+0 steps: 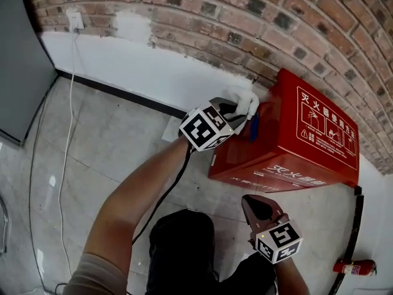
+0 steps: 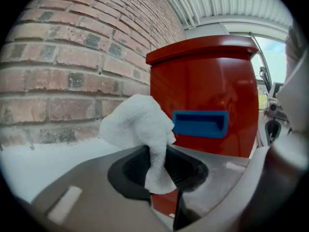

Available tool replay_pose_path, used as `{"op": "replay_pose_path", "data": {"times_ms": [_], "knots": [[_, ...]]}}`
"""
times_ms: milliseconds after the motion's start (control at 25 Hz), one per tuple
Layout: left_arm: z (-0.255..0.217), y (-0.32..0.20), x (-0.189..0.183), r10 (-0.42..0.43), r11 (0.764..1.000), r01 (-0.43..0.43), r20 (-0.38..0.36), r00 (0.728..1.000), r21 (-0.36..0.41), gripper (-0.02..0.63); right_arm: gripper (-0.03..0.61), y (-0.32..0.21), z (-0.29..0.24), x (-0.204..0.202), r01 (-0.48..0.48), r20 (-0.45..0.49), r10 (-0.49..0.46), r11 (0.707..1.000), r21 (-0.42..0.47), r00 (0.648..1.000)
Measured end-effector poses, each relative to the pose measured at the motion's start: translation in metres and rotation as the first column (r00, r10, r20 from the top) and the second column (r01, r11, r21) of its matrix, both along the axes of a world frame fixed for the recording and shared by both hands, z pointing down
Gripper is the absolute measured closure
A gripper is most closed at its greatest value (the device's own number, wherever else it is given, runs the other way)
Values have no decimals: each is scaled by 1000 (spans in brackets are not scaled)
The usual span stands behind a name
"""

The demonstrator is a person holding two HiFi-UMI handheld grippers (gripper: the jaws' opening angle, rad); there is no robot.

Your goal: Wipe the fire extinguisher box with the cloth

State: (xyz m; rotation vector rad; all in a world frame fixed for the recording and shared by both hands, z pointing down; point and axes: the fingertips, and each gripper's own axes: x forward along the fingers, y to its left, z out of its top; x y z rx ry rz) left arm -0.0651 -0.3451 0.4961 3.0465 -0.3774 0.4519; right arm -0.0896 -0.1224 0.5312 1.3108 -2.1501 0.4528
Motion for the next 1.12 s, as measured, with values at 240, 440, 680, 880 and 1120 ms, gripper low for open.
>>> {"op": "replay_pose_path", "data": {"times_ms": [240, 440, 680, 880, 1120], "knots": [[23, 48, -18, 33, 999, -33, 17, 999, -39, 526, 554, -4, 14, -9, 56, 18, -56, 998, -4, 998], [39, 84, -30, 38, 997, -35, 31, 999, -70, 526, 554, -14, 27, -10, 72, 24, -72, 997, 0, 997], [68, 119, -40, 14, 993, -7, 60, 998, -117, 526, 554, -24, 50, -18, 95, 31, -95, 995, -18, 995], [106, 120, -41, -24, 984, 39, 85, 996, -176, 526, 554, -12, 59, -23, 116, 32, -115, 993, -35, 993], [137, 76, -27, -41, 976, 63, 107, 993, -210, 526, 554, 7, 77, -14, 101, -13, -104, 988, -118, 995]]}}
